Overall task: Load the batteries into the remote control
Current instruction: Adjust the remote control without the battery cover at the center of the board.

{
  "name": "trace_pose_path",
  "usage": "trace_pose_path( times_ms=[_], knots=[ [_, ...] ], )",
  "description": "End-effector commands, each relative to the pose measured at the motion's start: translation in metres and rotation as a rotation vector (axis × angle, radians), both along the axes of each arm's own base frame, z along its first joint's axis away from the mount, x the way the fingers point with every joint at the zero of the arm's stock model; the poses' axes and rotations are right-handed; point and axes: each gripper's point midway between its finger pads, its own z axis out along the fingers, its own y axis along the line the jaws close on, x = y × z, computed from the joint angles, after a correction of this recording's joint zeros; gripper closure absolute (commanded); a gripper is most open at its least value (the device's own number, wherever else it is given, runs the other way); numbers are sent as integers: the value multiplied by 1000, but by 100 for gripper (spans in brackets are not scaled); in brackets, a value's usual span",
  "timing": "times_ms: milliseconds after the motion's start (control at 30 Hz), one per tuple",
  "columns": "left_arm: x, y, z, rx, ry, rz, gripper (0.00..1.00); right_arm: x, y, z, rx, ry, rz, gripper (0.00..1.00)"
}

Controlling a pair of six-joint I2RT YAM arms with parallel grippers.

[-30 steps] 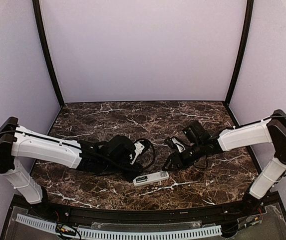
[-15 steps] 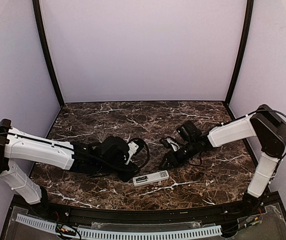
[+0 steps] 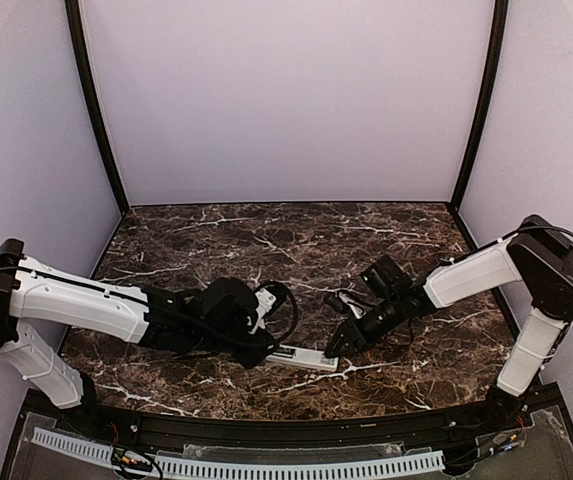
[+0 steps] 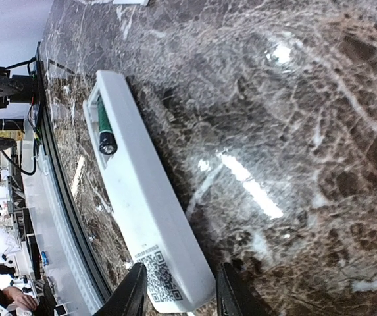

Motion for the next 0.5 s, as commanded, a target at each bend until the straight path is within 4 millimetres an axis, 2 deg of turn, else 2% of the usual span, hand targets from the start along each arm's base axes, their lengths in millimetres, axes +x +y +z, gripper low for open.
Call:
trace_pose_path(
  times_ms=[0, 200, 467],
  knots=[
    [-6, 0, 4, -16, 1, -6, 64, -17, 9, 11, 45, -7, 40, 65],
    [-11, -9, 0, 4, -15, -51, 67, -30, 20, 13, 53, -5, 62, 65],
    [-11, -26, -4, 23, -29, -107, 71, -32, 21, -1, 23, 2, 38, 66]
  ],
)
